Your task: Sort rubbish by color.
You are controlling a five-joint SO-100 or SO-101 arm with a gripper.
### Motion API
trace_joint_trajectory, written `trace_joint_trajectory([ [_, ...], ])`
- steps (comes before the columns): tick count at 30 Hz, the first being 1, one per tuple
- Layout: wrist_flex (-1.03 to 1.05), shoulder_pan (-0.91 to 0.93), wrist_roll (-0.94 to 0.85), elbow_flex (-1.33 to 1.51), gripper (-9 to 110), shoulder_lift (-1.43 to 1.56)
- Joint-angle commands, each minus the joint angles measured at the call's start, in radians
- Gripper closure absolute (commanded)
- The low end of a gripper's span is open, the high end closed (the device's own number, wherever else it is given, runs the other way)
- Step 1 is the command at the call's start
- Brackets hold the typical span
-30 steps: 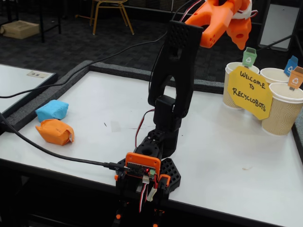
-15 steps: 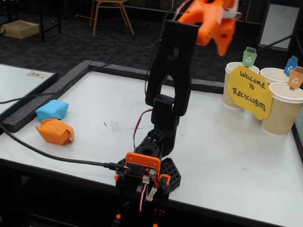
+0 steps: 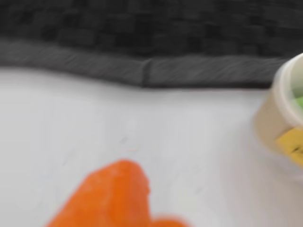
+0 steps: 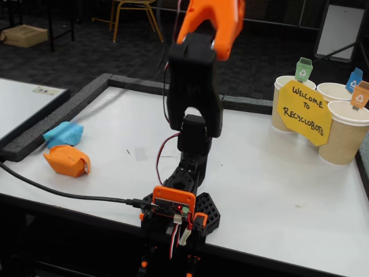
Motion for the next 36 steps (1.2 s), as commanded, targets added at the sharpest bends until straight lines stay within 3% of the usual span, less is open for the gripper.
trace_joint_trajectory([
  [1,0.017,-0.152,0.012,0.144,94,0.241],
  [13,0.066,-0.635,0.020,0.413,94,0.351],
  [36,0.060,-1.048,0.009,0.483,93,0.374],
])
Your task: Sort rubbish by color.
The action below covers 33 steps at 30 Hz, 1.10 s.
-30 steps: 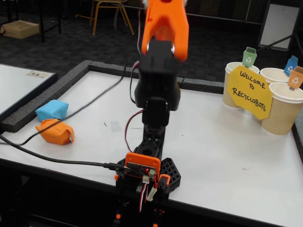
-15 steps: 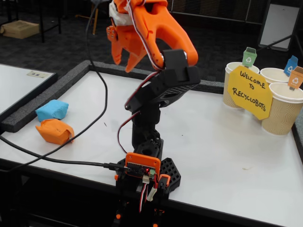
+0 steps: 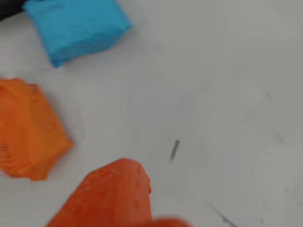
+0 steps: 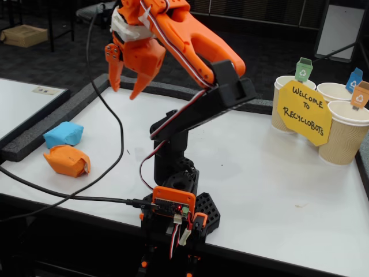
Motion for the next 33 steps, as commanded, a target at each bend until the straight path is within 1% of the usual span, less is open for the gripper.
trace_joint_trajectory([
  [1,-0.009,-0.081,0.009,-0.028,93,0.072],
  [9,-0.075,-0.207,0.017,0.018,93,0.164],
  [14,-0.087,-0.252,0.017,0.031,93,0.187],
  [26,-0.120,-0.522,0.005,0.106,94,0.181],
  [33,-0.132,-0.565,0.003,0.118,94,0.138],
])
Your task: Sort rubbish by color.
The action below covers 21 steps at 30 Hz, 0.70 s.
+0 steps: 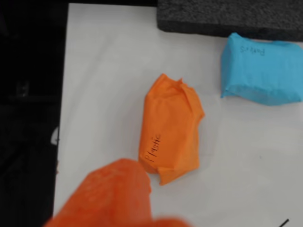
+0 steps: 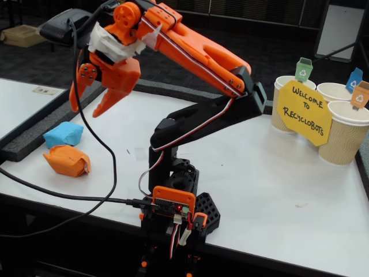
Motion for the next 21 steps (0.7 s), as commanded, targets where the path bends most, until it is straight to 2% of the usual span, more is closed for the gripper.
trace_joint_trajectory([
  [1,-0.034,-0.054,0.003,-0.025,94,-0.031],
  [8,-0.058,-0.032,0.015,-0.086,94,-0.242],
  [21,-0.021,-0.078,0.002,-0.454,94,-0.627],
])
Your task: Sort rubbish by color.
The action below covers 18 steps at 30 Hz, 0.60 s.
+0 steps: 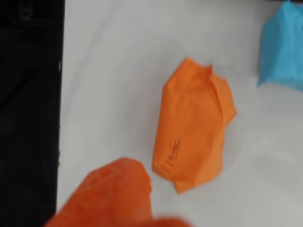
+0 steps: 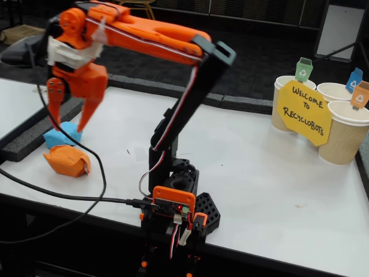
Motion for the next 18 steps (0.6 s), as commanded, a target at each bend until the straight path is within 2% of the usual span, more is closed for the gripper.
trace_joint_trajectory([
  [1,0.018,-0.048,0.002,-0.216,94,-0.086],
  [6,0.054,-0.109,-0.043,-0.307,94,-0.229],
  [11,0.106,-0.144,-0.161,-0.322,94,-0.314],
  [18,0.118,-0.150,-0.187,-0.330,94,-0.359],
])
